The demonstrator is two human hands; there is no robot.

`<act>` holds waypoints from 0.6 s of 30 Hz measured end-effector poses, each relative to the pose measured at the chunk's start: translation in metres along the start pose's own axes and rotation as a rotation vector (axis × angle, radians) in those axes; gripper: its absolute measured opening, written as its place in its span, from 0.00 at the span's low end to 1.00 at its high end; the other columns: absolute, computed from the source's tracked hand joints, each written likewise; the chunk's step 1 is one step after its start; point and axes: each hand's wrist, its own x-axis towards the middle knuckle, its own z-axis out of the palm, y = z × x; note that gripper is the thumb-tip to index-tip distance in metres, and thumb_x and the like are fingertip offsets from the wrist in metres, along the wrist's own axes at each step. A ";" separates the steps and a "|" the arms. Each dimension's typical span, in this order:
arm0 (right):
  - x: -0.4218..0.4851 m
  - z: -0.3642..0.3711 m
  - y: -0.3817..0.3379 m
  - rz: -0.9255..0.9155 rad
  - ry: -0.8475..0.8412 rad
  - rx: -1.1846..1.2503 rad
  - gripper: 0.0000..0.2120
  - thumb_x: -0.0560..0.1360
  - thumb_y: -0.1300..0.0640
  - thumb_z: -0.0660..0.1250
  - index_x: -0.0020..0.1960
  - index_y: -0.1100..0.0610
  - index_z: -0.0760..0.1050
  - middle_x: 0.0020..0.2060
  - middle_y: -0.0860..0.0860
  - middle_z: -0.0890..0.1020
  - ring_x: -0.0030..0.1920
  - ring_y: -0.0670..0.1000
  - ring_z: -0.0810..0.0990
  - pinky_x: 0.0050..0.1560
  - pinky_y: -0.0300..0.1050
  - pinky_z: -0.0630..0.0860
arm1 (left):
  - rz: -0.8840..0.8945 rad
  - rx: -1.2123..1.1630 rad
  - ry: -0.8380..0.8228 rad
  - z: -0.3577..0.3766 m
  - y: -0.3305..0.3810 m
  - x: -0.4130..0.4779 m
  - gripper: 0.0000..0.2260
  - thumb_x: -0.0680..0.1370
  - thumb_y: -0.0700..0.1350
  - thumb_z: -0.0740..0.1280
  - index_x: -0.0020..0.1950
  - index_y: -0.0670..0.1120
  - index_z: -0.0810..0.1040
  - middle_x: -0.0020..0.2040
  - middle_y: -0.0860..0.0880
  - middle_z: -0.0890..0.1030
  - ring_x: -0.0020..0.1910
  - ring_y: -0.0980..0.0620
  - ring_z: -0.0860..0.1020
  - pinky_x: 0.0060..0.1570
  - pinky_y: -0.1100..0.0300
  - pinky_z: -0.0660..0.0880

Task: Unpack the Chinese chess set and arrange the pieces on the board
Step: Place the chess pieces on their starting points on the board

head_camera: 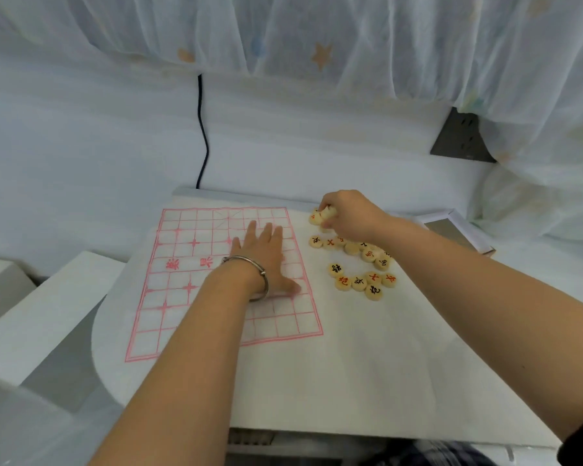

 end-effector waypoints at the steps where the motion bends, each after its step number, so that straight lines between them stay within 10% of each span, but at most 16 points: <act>1: -0.005 0.004 -0.011 -0.013 -0.010 0.027 0.09 0.75 0.62 0.65 0.55 0.58 0.76 0.48 0.50 0.75 0.47 0.51 0.75 0.42 0.42 0.71 | -0.024 -0.010 0.026 -0.003 -0.012 -0.007 0.50 0.69 0.64 0.68 0.77 0.47 0.39 0.78 0.49 0.40 0.76 0.44 0.37 0.73 0.43 0.44; 18: -0.005 0.071 -0.164 -0.174 -0.166 -0.196 0.09 0.78 0.58 0.61 0.54 0.61 0.74 0.51 0.57 0.78 0.50 0.56 0.76 0.45 0.46 0.71 | -0.130 -0.043 0.007 0.009 -0.164 -0.078 0.45 0.68 0.67 0.67 0.77 0.57 0.46 0.78 0.51 0.43 0.76 0.44 0.40 0.74 0.43 0.50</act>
